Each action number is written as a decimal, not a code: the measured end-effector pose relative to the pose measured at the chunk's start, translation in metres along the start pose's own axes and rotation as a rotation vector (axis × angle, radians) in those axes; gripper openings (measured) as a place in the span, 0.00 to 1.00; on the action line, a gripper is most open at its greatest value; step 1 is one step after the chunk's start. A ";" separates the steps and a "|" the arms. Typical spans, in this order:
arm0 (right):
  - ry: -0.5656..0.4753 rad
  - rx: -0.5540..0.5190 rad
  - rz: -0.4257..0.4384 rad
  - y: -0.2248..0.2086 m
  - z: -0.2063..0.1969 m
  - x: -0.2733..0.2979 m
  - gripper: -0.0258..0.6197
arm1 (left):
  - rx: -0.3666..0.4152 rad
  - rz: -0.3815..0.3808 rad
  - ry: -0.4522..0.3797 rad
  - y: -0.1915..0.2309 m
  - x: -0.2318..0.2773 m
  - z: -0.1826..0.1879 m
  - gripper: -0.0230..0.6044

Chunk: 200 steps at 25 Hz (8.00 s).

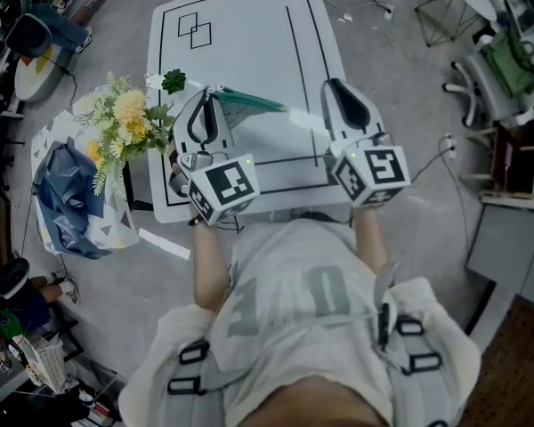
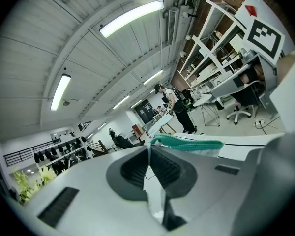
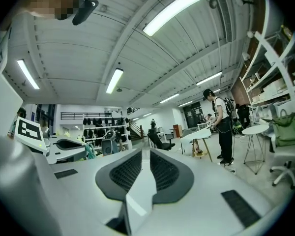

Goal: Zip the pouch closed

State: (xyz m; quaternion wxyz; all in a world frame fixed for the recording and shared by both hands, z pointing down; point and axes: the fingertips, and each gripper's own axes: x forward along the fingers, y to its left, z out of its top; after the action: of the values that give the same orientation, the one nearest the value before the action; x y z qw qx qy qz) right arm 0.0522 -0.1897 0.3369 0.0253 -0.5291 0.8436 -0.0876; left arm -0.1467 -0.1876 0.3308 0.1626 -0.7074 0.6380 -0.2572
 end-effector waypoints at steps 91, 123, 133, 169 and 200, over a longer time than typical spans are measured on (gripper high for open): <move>0.190 0.947 0.532 0.097 -0.018 -0.005 0.05 | 0.292 -0.118 -0.456 -0.064 -0.032 0.046 0.06; 0.195 0.819 0.276 0.036 -0.051 0.002 0.05 | 0.058 -0.024 -0.330 0.003 -0.040 0.019 0.06; 0.198 0.673 0.247 0.032 -0.049 -0.001 0.05 | -0.034 -0.020 -0.313 -0.003 -0.038 0.023 0.06; 0.069 0.480 0.133 -0.016 -0.025 -0.023 0.24 | -0.883 -0.249 0.066 -0.088 0.028 -0.022 0.06; 0.151 0.500 0.192 -0.010 -0.040 -0.011 0.24 | -0.957 -0.078 0.164 -0.061 0.038 -0.082 0.17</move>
State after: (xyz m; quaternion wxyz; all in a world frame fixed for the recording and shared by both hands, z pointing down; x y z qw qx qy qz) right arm 0.0605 -0.1797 0.3778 0.1001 -0.4161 0.8416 -0.3294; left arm -0.1414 -0.2091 0.4377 -0.2413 -0.7036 0.6683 0.0041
